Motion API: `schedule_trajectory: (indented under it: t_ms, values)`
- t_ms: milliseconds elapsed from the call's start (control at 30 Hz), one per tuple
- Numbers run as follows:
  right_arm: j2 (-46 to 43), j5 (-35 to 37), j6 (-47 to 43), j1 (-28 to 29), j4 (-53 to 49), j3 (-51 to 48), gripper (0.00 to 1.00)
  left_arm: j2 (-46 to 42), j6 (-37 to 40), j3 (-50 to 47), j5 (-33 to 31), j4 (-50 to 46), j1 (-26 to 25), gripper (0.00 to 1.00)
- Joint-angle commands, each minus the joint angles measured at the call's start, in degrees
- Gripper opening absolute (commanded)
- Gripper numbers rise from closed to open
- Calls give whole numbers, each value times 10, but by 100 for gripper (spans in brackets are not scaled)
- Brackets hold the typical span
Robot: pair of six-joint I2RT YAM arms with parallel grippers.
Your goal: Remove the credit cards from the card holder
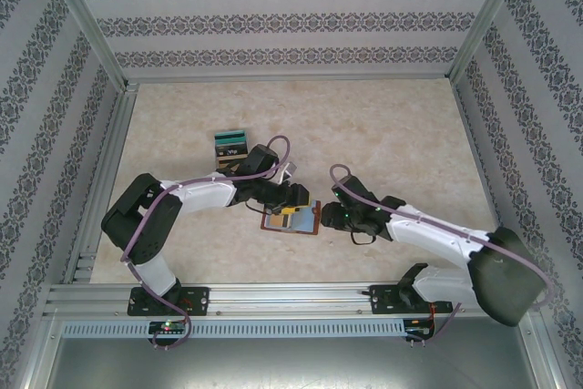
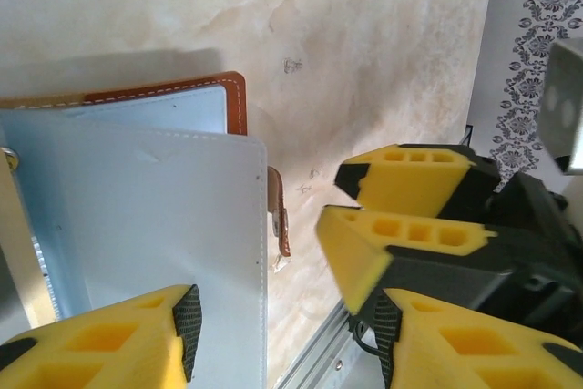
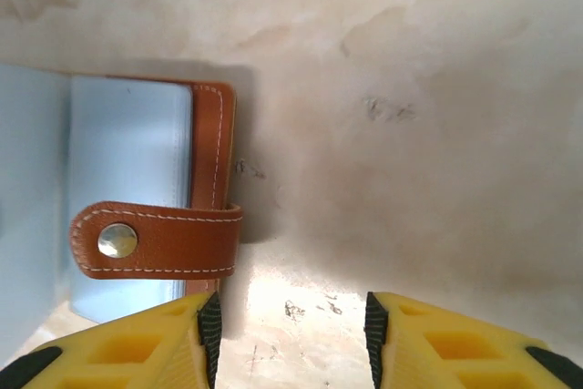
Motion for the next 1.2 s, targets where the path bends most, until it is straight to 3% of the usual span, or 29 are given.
schedule_trajectory:
  t_ms: [0, 333, 700, 833, 1067, 1167]
  values:
    - [-36, 19, 16, -8, -12, -11, 49, 22, -9, 15, 21, 29, -10, 55]
    - [-57, 6, 15, -14, -17, -5, 50, 81, 2, 56, 23, 0, -27, 51]
    - [-38, -32, 20, 2, 22, 19, 40, -40, 43, 29, -35, -89, 42, 50]
    - [-1, -48, 17, 21, 37, 60, 37, -73, 61, -11, -49, -117, 80, 41]
    - [91, -103, 32, 37, 87, 109, 32, -68, 83, -51, -59, -137, 108, 10]
    - [136, -132, 42, 38, 105, 125, 31, -53, 85, -55, -60, -138, 108, 6]
